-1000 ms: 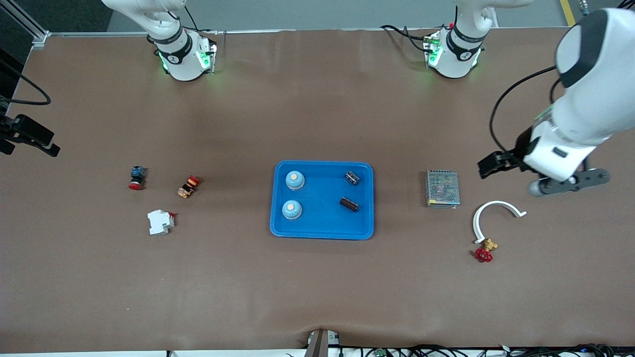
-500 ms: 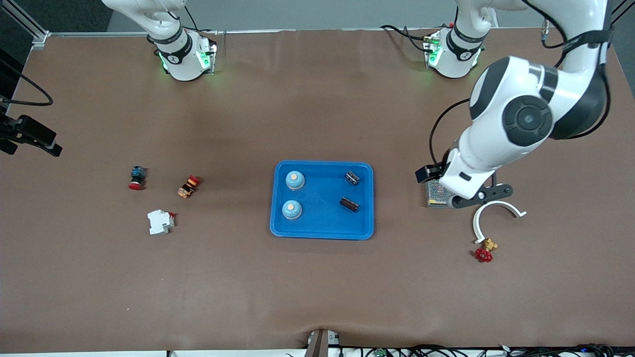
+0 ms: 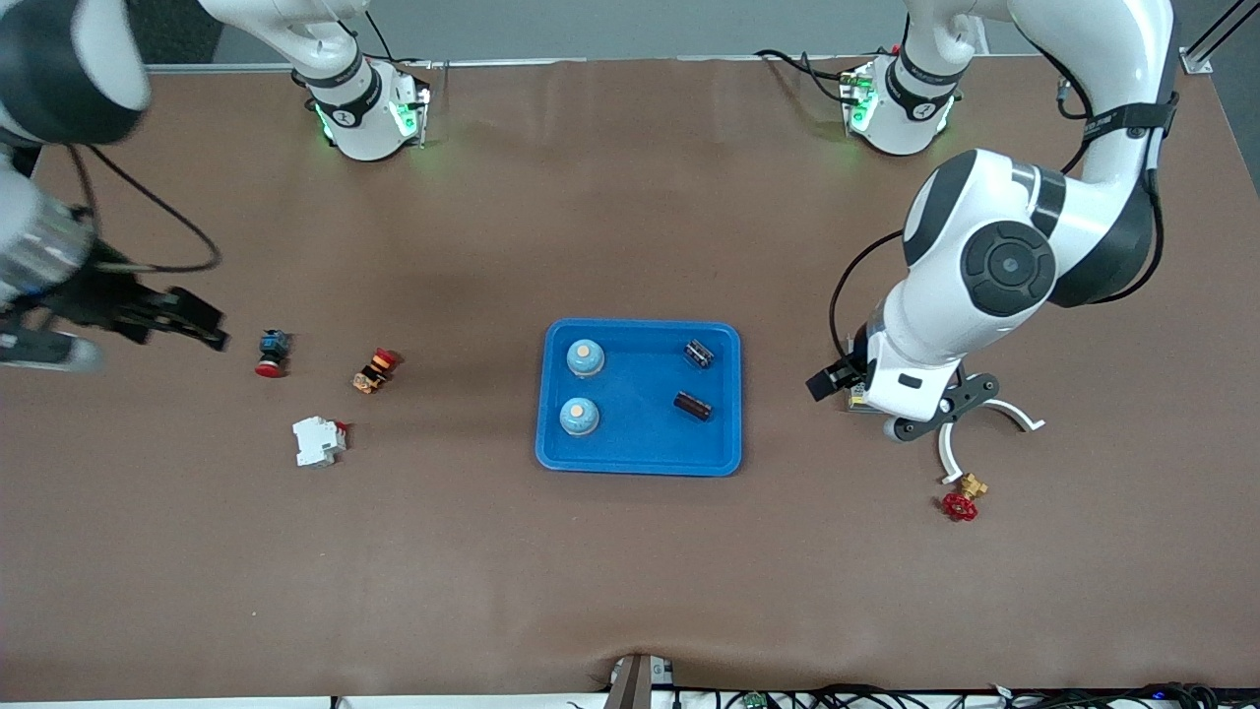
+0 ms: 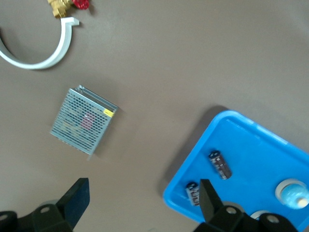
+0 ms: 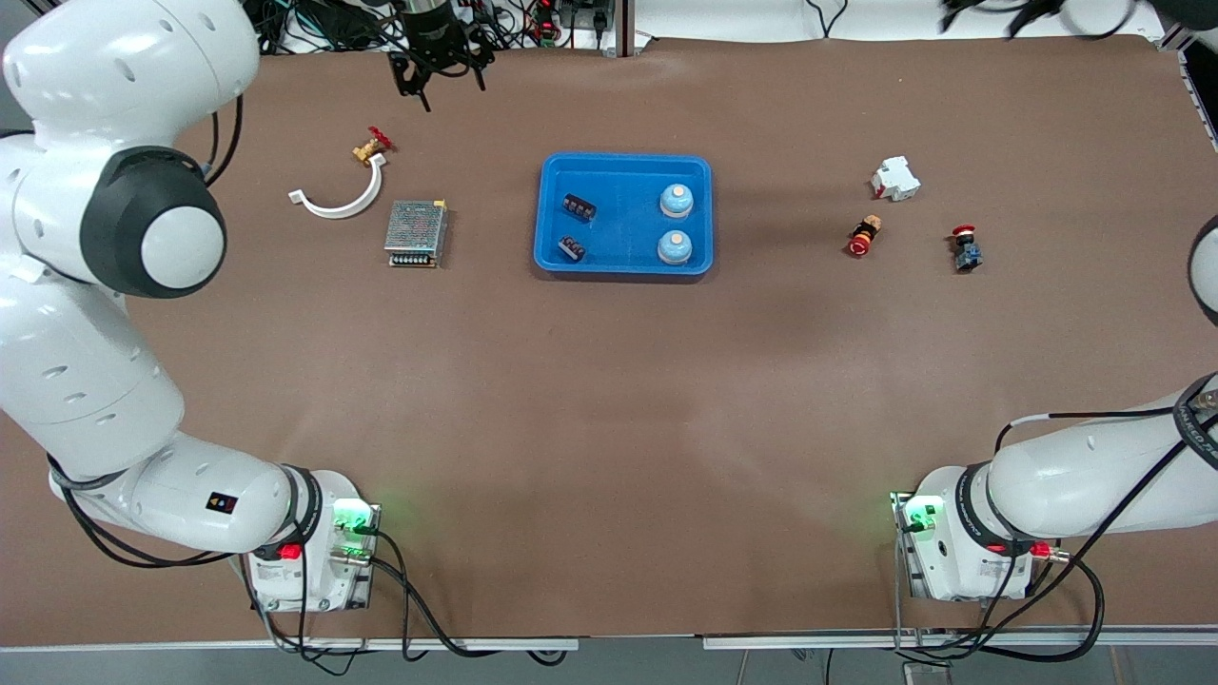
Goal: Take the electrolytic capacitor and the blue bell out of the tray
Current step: 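Move both grippers from rest toward the blue tray, then lower the right gripper onto a bell while the left gripper lowers onto a capacitor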
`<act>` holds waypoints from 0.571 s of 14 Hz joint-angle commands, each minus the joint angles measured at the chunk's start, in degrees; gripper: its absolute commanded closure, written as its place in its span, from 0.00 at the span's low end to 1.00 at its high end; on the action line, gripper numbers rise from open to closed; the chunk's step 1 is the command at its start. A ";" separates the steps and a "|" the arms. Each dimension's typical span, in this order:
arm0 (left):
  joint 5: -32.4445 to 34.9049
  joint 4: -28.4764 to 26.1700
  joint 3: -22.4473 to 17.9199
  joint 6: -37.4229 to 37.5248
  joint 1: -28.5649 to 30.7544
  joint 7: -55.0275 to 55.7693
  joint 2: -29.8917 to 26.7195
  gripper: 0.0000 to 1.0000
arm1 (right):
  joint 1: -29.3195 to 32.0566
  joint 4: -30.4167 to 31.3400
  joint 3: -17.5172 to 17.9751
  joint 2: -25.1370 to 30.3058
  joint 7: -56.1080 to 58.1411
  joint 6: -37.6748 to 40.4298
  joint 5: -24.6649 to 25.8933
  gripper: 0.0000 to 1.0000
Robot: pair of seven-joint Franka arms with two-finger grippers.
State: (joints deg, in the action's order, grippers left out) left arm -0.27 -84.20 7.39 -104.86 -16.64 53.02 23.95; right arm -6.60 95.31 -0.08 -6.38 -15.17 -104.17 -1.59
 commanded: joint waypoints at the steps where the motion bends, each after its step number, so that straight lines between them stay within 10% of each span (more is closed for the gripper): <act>1: 0.36 3.87 -0.18 -3.31 -2.77 9.69 4.87 0.00 | -6.20 -0.21 -0.28 -4.85 -10.98 -2.61 1.06 0.00; 8: 0.45 4.22 -0.27 -15.62 -6.47 22.38 12.25 0.00 | -21.59 -1.09 -0.19 -15.84 -27.89 -13.24 1.16 0.00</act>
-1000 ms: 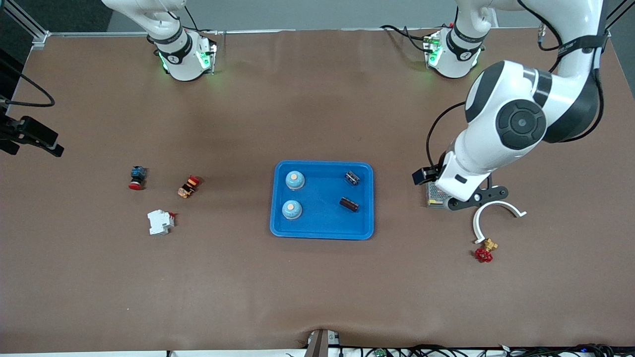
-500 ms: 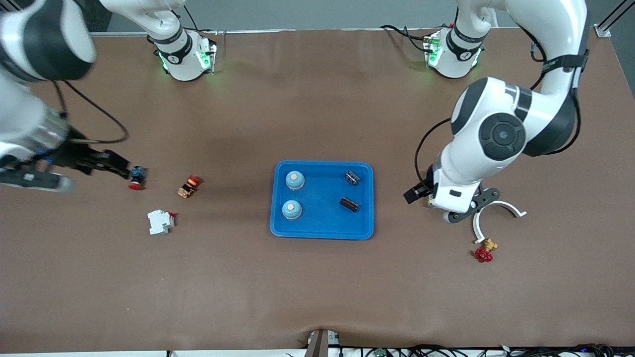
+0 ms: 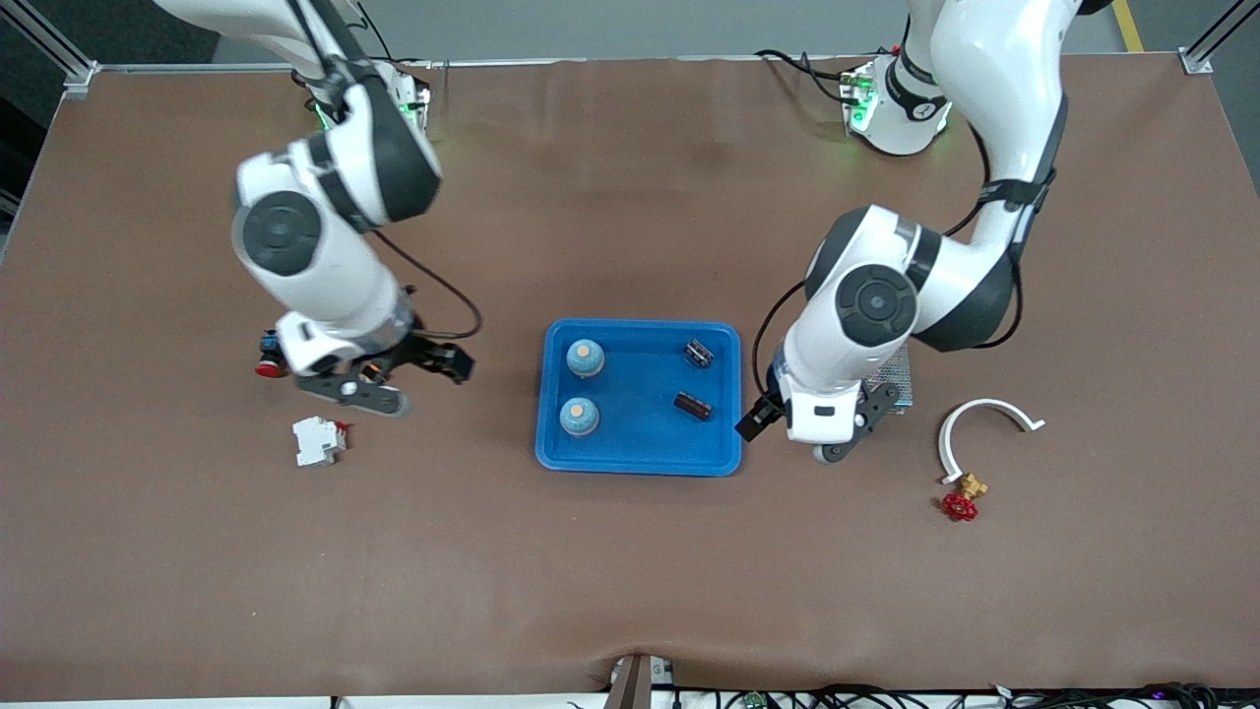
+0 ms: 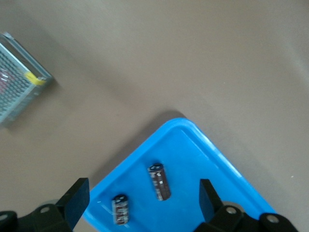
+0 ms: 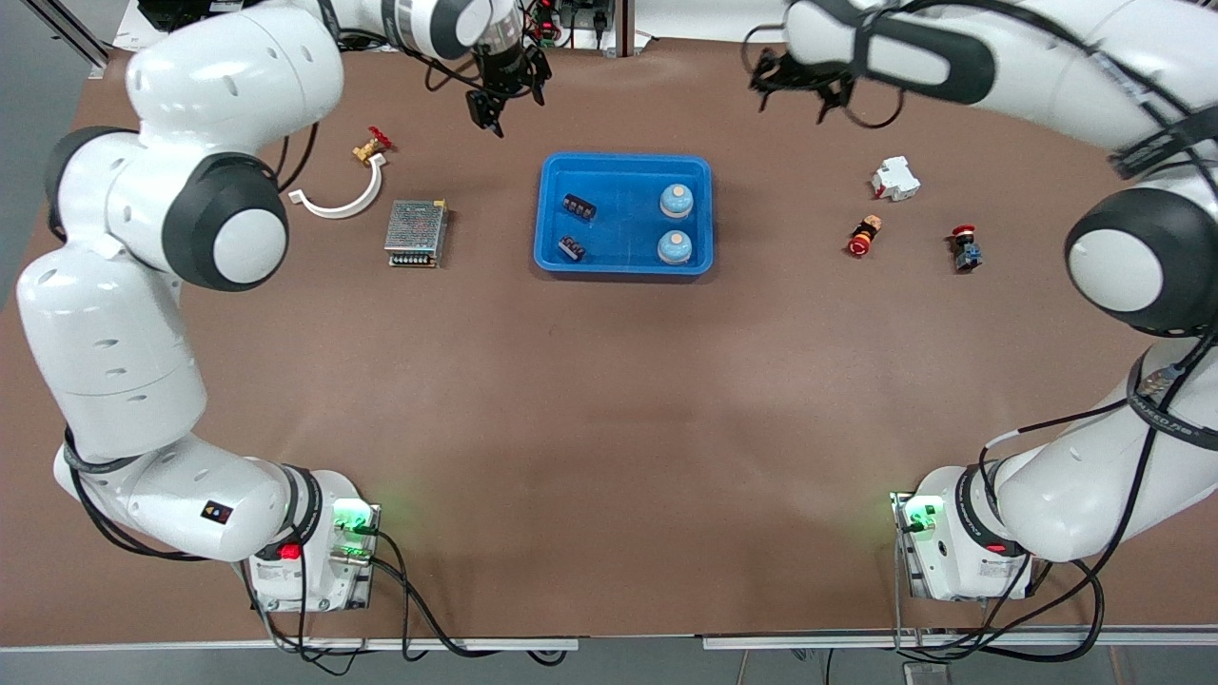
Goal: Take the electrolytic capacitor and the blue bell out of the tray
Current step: 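Lower the right gripper onto a bell while the left gripper lowers onto a capacitor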
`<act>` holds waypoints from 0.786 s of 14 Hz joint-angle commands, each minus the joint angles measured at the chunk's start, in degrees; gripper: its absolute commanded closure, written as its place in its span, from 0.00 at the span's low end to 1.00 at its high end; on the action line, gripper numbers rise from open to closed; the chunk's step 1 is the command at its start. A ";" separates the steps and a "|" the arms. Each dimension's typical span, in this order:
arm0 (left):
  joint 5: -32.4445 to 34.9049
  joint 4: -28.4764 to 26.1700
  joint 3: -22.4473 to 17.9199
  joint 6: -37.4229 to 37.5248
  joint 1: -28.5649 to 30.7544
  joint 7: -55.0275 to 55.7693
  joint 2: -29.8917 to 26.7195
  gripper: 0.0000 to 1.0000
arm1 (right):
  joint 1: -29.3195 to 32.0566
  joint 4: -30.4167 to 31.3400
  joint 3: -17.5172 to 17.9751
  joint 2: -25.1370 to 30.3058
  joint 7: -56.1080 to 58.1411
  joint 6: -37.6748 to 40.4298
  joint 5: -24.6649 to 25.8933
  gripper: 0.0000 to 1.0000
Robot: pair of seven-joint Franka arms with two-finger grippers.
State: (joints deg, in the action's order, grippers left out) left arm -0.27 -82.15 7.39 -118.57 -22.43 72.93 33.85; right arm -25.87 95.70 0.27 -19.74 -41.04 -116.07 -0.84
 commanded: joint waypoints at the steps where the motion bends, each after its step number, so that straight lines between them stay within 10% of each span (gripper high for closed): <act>1: 0.45 2.17 -0.27 -3.06 -0.77 3.52 3.49 0.00 | -3.57 -1.31 -0.53 -3.54 -4.11 -2.92 0.14 0.00; 11: 0.98 2.08 -1.06 -10.28 -7.19 13.29 8.86 0.00 | -10.35 -1.48 0.79 -15.58 -12.05 -15.59 -0.39 0.00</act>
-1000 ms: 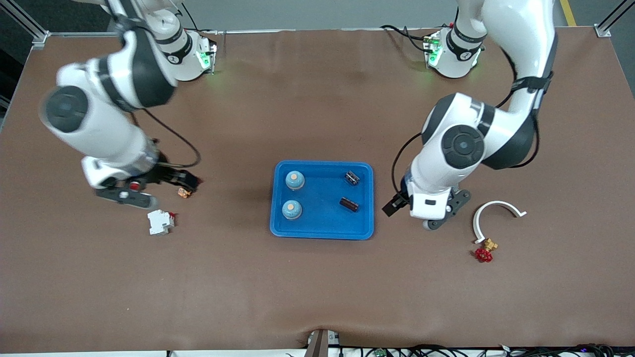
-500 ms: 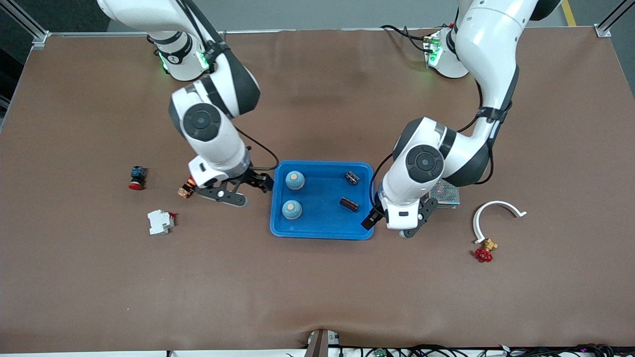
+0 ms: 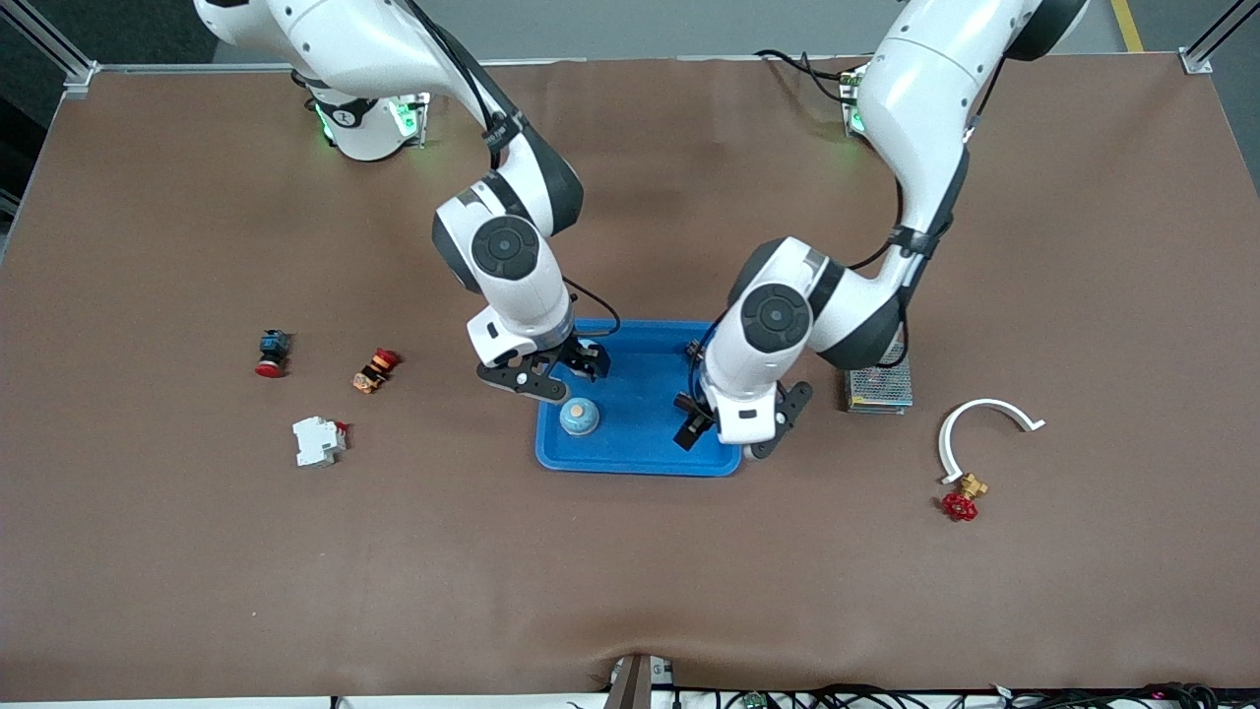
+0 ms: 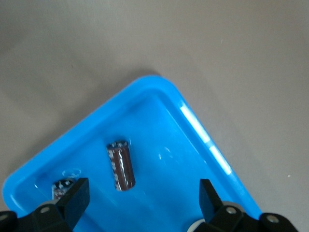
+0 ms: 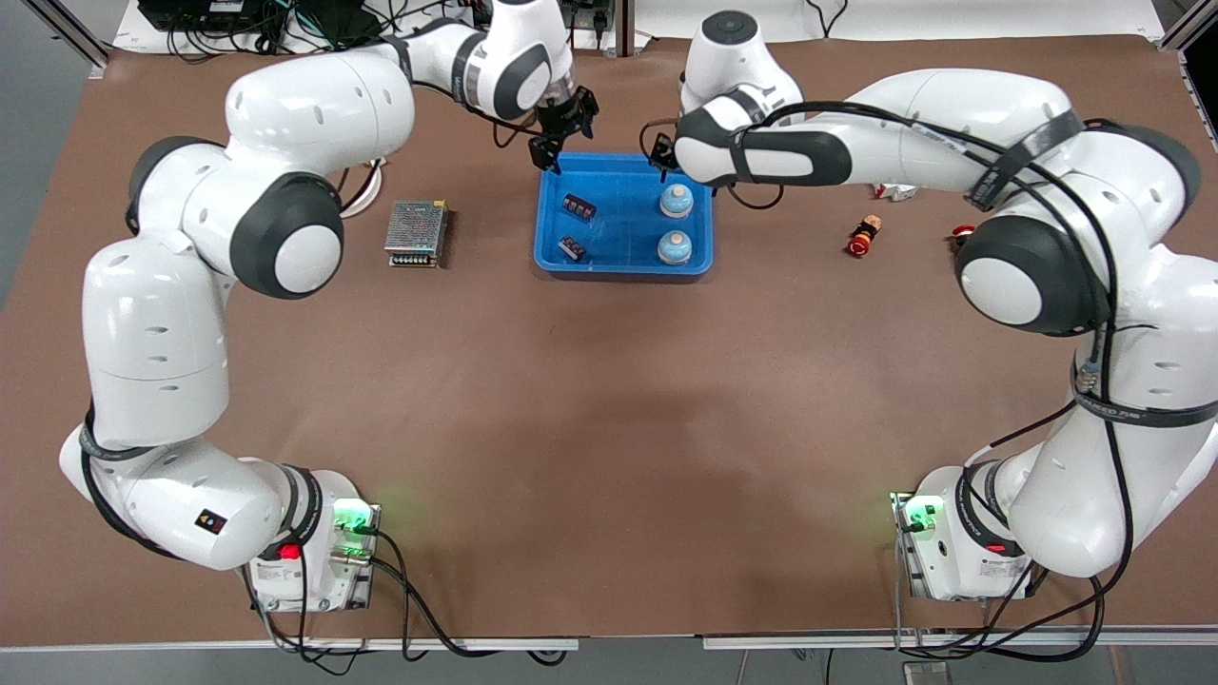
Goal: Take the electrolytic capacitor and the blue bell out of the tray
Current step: 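Lower the right gripper onto a bell while the left gripper lowers onto a capacitor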
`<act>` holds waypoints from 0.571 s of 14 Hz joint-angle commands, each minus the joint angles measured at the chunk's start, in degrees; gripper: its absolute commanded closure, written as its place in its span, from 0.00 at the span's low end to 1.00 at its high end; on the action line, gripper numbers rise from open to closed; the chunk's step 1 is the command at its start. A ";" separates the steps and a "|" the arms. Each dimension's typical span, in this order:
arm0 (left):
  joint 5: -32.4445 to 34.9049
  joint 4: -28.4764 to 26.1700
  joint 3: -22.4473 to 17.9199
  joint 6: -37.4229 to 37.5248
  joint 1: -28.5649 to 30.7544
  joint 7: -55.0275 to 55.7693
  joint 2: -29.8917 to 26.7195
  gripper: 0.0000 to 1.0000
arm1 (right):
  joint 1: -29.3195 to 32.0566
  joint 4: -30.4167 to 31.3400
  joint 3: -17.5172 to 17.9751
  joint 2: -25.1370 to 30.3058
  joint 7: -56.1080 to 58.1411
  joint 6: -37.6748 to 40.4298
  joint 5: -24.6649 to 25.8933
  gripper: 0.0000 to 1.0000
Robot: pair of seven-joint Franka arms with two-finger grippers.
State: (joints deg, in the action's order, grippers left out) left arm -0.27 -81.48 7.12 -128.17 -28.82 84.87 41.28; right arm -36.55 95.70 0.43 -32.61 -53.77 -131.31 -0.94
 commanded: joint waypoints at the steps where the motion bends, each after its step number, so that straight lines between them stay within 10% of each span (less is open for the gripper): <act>1: 1.06 1.49 -0.87 -1.11 -0.97 1.44 2.31 0.00 | 0.43 -1.56 0.71 -3.59 2.51 -0.26 -0.46 0.00; 8: 1.32 1.41 -2.37 -3.92 -3.08 4.61 6.18 0.00 | -2.47 -1.13 0.71 -5.18 3.15 -1.92 -2.75 0.00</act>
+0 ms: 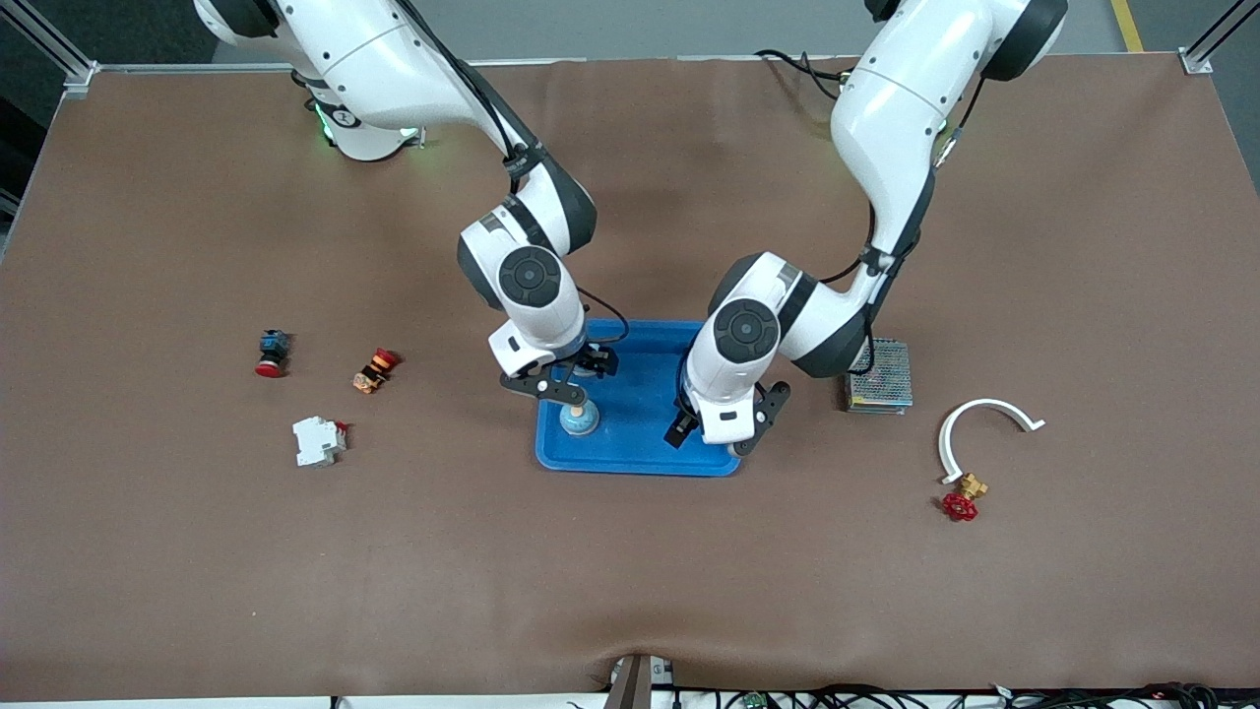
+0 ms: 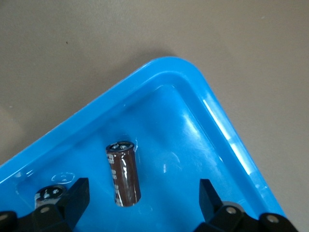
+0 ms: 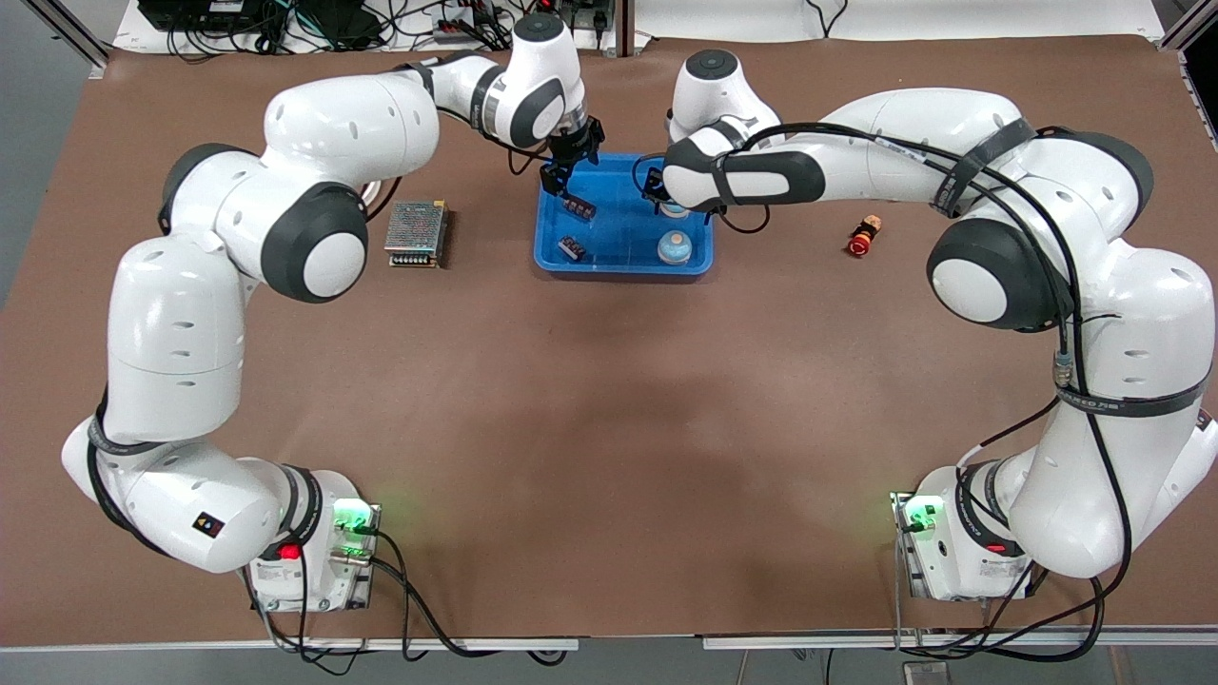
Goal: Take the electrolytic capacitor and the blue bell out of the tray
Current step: 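Lower the right gripper onto a bell while the left gripper lowers onto a capacitor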
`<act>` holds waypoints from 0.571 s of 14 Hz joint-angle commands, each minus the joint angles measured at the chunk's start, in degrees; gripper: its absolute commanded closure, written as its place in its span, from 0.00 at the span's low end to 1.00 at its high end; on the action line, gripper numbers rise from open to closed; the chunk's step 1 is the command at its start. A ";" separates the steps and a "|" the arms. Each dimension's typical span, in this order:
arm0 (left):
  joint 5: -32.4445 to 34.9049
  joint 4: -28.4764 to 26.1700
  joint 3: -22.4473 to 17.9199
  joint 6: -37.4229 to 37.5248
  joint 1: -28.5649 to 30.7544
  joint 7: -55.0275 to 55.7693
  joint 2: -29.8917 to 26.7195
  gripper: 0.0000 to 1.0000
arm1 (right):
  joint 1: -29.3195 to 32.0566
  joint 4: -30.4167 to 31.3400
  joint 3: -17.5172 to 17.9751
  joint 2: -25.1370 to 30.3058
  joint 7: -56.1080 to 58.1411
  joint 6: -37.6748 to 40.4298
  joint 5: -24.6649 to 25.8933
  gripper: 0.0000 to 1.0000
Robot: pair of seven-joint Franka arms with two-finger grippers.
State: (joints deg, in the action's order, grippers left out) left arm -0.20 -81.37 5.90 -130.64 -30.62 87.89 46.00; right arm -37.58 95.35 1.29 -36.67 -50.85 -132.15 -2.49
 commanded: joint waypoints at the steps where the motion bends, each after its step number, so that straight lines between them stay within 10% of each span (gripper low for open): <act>1: 1.43 1.30 -1.33 -1.90 -1.37 2.02 1.72 0.00 | -1.88 -0.61 -0.24 -1.65 0.14 -1.87 -1.20 0.00; 8: 2.05 1.12 -1.41 -1.90 -2.16 2.90 3.04 0.00 | -2.32 0.09 -0.24 -3.32 0.05 -3.37 -1.20 0.00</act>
State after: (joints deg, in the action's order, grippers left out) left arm 0.16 -81.34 5.38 -132.19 -31.86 88.91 48.08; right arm -39.51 95.49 1.32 -39.90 -50.89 -135.32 -2.98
